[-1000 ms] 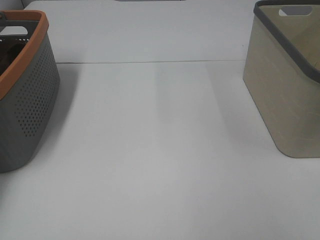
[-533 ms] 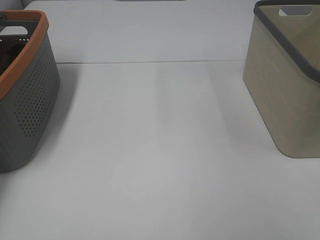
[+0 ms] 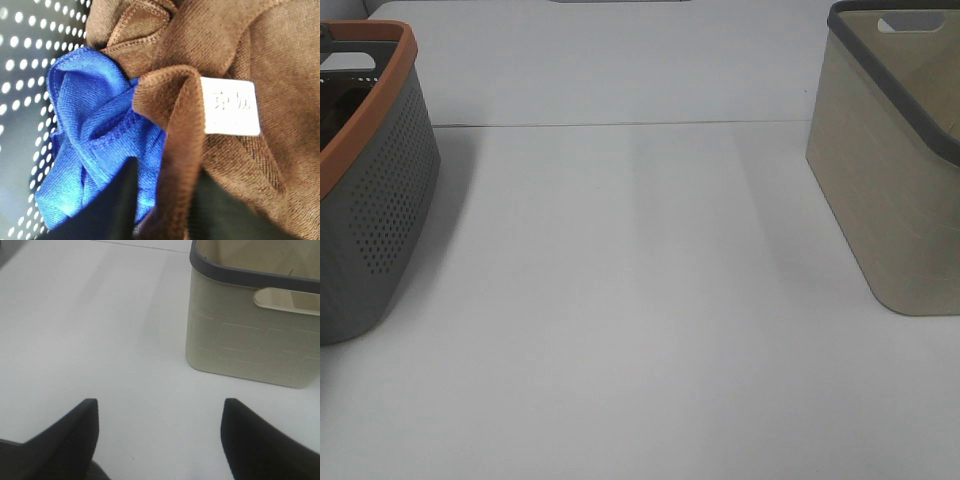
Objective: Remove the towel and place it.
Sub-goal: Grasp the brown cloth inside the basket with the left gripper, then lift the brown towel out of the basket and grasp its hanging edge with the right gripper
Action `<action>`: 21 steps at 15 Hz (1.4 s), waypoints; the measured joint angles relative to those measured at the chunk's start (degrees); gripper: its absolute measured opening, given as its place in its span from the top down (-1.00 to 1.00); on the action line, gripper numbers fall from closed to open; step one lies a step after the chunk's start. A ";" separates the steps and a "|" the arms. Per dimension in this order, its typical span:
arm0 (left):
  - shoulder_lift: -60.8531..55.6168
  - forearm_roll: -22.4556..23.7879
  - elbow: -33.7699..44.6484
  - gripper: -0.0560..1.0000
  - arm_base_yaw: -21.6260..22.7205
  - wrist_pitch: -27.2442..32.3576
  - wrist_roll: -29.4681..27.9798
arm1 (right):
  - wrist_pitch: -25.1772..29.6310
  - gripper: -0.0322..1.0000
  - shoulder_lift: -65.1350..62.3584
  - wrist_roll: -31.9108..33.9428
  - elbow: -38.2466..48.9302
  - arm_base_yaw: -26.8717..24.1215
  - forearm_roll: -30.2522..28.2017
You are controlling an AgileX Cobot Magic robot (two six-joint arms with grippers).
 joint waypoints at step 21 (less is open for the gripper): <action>-20.86 -19.25 0.00 0.89 0.00 0.17 5.21 | 0.00 -0.35 0.00 0.00 0.00 0.00 0.00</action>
